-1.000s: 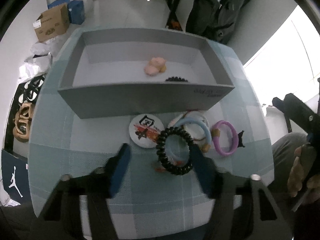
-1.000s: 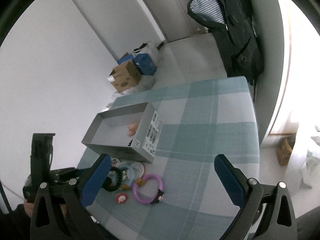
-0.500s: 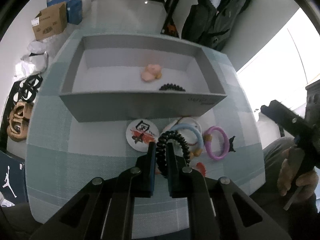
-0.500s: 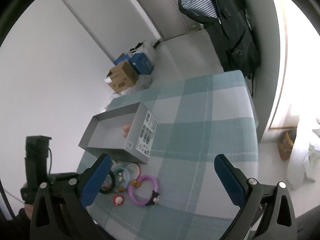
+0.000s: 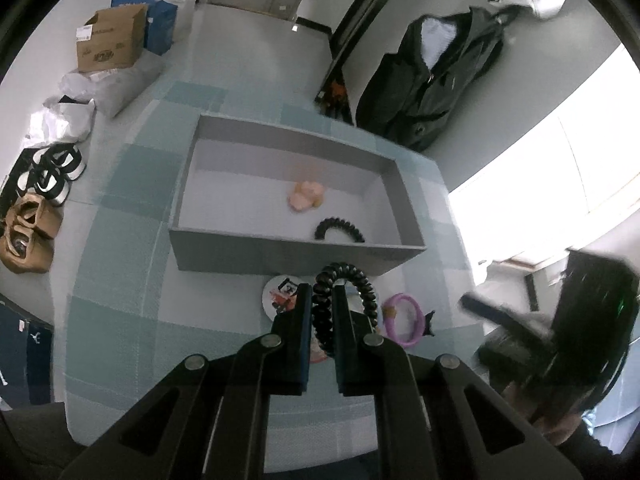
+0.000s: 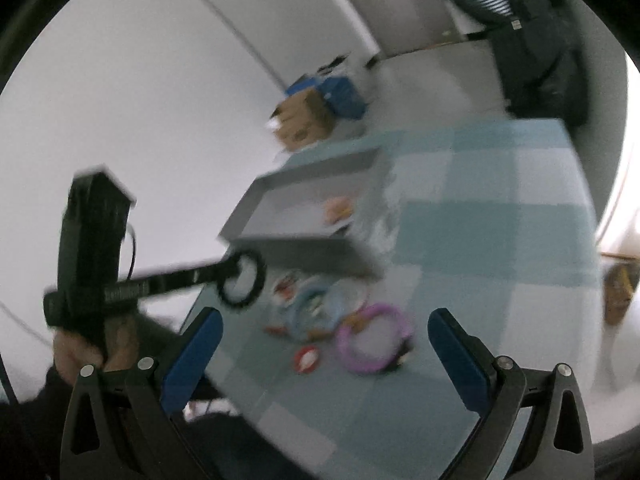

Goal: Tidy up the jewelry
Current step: 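Grasp the second black coiled hair tie with the left gripper, then carry the hair tie toward the box with the left gripper while the right gripper grasps a red clip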

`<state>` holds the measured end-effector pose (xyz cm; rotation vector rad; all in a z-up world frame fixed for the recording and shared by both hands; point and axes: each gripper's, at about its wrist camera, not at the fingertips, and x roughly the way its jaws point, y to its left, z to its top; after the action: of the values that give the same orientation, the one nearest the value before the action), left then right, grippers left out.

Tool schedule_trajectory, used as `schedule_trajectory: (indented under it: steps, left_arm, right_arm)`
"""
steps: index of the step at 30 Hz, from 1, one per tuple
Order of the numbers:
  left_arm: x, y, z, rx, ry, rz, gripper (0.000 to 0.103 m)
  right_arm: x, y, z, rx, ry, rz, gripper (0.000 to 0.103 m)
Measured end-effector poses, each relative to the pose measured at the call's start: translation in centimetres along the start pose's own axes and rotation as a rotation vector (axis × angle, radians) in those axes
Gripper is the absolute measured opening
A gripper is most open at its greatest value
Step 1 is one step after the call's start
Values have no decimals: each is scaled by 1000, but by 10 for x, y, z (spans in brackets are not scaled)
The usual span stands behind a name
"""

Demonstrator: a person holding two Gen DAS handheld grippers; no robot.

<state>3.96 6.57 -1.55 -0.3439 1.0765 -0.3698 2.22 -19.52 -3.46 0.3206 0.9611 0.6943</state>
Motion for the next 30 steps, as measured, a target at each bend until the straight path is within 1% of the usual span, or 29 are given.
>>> schedule_trajectory:
  steps: [1,2,5,7,10,13,17,19,21,24,26,28,30]
  left_arm:
    - [0,-1,1,-1,-7,-3,5]
    - [-2,-1,1,1,-10,-12,5]
    - [-5,-3,1,4,-23,-8,5]
    - [-7,-2,0,2,-30,-9,5]
    - [-10,0,-1,-1,-35,-7,5]
    - [-14,2,0,1,-50,-10,5]
    - [-16,4,0,-2,-50,-18,5]
    - [-16,5,1,-3,-49,-20,5]
    - [-17,5,1,-2,-50,-20,5]
    - [-18,7,1,-1,-58,-22,5]
    - [-16,7,-1,5,-55,-21,5]
    - [-10,8,-3,1,-34,-21,5]
    - [-9,8,-3,5,-24,-25,5]
  right_arm:
    - [5,4,-3,-13,19,-2,103]
    - [10,7,-5,-21,36,-3,100]
    - [28,15,-15,-31,111,10,88]
    - [36,22,-20,-69,140,-3,84]
    - [41,27,-22,-96,138,5,83]
    - [48,30,-23,-123,147,-23,77]
    - [51,38,-25,-158,136,-32,75]
    - [56,40,-27,-170,151,-37,71]
    - [60,41,-30,-183,170,-66,61]
    - [64,48,-29,-210,164,-97,55]
    - [66,50,-30,-226,162,-110,54]
    - [65,51,-32,-237,163,-114,53]
    - [66,49,-31,-231,166,-113,29]
